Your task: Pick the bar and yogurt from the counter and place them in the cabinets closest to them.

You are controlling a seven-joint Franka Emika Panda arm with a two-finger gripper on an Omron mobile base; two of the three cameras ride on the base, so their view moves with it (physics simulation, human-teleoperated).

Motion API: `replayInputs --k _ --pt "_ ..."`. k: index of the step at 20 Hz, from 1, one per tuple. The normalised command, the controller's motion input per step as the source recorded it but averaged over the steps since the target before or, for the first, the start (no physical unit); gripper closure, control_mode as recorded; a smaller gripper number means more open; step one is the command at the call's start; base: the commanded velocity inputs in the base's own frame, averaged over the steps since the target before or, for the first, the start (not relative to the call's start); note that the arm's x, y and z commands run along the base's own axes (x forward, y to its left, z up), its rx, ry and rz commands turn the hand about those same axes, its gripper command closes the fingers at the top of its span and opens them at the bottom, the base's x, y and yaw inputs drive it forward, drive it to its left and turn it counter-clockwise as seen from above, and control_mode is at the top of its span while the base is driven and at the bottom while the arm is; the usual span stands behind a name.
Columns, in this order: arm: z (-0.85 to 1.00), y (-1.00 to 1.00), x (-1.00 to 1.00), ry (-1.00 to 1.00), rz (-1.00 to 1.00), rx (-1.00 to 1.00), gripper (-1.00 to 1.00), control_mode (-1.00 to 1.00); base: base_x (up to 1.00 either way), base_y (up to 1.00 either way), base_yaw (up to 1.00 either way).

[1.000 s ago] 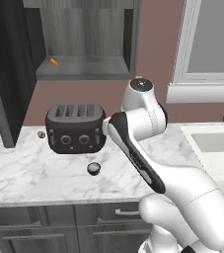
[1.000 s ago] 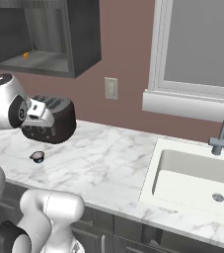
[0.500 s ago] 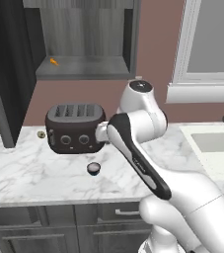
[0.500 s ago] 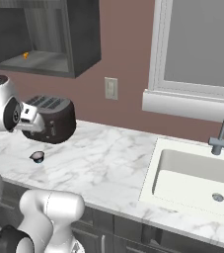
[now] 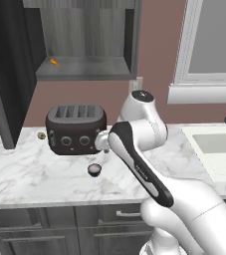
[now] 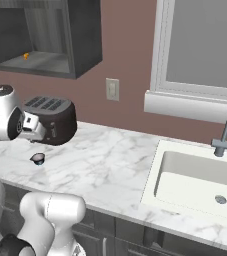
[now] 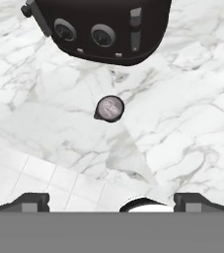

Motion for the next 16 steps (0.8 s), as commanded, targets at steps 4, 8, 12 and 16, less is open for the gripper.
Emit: replayInputs --k 4,8,12,16 --pt "-0.24 0.00 0.00 0.00 0.00 -0.01 -1.00 -1.00 0.00 0.00 0.00" --pt "-0.20 0.00 0.04 0.00 0.00 0.00 -1.00 -1.00 0.00 0.00 0.00" --pt "-0.17 0.02 0.23 0.00 0.01 0.00 -1.00 -1.00 0.00 0.00 0.00" --pt "-0.13 0.09 0.33 0.00 0.02 0.00 -1.00 -1.00 0.00 0.00 0.00"
